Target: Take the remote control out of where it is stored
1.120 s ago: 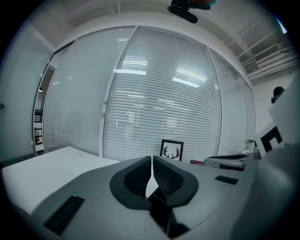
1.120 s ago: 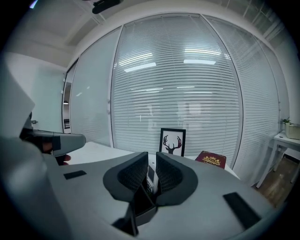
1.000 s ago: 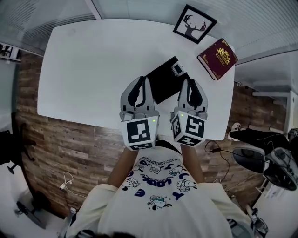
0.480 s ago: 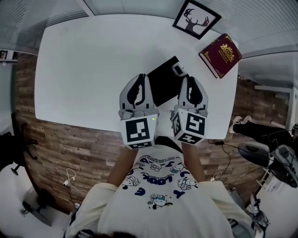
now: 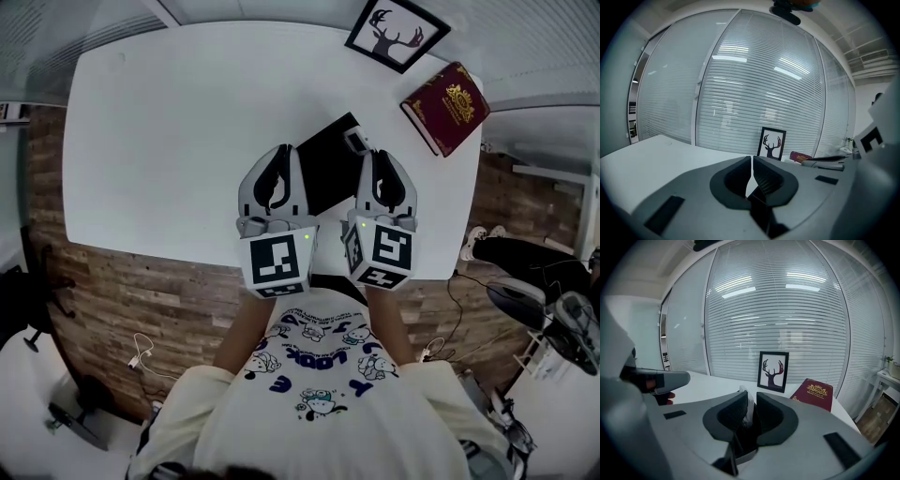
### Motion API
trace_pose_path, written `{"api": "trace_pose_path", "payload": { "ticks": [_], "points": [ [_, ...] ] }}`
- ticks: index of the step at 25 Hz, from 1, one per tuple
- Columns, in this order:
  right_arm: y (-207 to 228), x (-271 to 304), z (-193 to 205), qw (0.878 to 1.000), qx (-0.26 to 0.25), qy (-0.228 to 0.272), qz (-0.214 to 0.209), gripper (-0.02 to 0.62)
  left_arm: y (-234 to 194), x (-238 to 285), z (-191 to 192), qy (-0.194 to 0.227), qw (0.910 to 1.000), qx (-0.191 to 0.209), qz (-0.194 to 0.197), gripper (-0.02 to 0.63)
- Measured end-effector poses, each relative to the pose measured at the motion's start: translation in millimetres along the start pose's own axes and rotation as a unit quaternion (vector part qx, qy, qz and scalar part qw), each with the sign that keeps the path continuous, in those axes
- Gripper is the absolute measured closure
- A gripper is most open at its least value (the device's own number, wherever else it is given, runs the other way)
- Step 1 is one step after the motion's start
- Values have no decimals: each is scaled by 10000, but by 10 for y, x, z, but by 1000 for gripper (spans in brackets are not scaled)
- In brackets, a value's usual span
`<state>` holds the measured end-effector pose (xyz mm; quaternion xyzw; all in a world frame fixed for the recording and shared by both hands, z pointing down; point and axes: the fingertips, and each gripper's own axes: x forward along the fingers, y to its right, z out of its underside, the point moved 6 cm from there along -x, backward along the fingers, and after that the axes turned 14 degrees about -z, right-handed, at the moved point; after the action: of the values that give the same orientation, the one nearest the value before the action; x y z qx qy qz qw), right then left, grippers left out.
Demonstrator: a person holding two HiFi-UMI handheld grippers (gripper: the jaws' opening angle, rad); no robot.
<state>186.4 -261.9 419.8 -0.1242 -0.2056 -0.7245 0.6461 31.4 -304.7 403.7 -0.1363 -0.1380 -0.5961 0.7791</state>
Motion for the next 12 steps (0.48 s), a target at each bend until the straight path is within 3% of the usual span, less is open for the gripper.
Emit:
{"api": "trace_pose_path", "payload": {
  "ticks": [4,6,12],
  "points": [
    [-9,55,-22,9999,18,-46,-95,533,9,74,12,-50,10000,-6,3,578],
    [-14,96,-33,9998,58,-77,-178,470,6,106,16,-70,10000,-16,-2,578],
    [13,193,4,9994,72,-203,-269,466,-5,179,47,-138,9999,-26,-21,578]
  ]
}}
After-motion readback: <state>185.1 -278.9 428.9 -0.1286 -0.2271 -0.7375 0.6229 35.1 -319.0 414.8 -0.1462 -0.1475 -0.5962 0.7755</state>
